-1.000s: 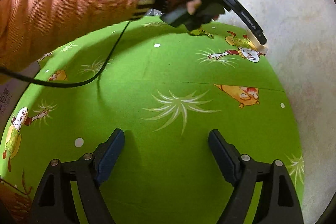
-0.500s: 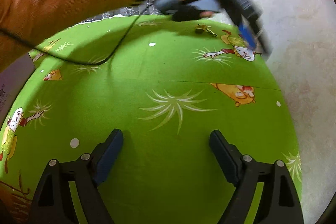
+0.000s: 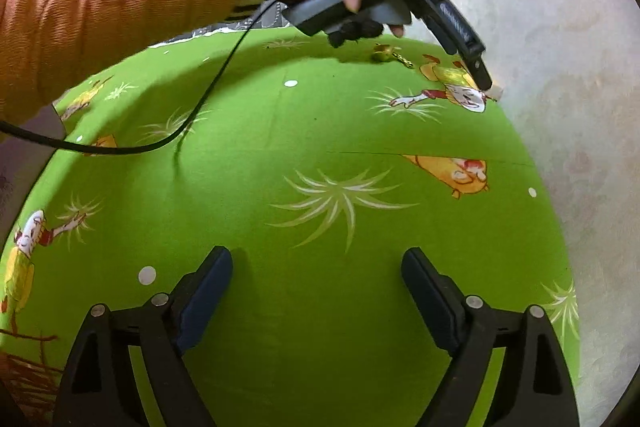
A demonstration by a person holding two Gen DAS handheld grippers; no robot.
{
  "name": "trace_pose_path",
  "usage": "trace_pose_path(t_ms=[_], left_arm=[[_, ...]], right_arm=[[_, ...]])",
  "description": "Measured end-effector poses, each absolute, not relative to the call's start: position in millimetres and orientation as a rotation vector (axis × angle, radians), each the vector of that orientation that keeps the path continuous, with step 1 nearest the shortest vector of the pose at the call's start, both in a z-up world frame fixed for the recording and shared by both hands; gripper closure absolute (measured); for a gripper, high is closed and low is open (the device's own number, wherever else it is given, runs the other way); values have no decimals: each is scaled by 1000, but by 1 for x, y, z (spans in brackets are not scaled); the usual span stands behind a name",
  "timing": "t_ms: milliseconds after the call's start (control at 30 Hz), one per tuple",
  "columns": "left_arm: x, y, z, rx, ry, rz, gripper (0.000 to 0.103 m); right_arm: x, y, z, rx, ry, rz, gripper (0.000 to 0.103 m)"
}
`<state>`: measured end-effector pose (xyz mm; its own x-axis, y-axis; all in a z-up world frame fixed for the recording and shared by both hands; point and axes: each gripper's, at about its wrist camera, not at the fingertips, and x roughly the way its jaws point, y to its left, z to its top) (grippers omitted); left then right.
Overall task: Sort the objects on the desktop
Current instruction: 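Reach the left gripper toward the wooden stick and gold ornament on the table, then grasp the gold ornament with the left gripper while the right grasps the wooden stick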
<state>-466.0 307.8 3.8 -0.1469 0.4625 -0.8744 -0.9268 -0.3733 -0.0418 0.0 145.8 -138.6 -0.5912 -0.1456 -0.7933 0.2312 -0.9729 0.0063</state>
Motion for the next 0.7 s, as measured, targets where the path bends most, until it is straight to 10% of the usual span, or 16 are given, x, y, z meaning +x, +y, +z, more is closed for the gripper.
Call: trace_pose_path(t_ms=[700], left_arm=[[-446,292,-2,-1005,690,1946,4]], right_arm=[[-9,139,-142,1310,164,-2603,3]])
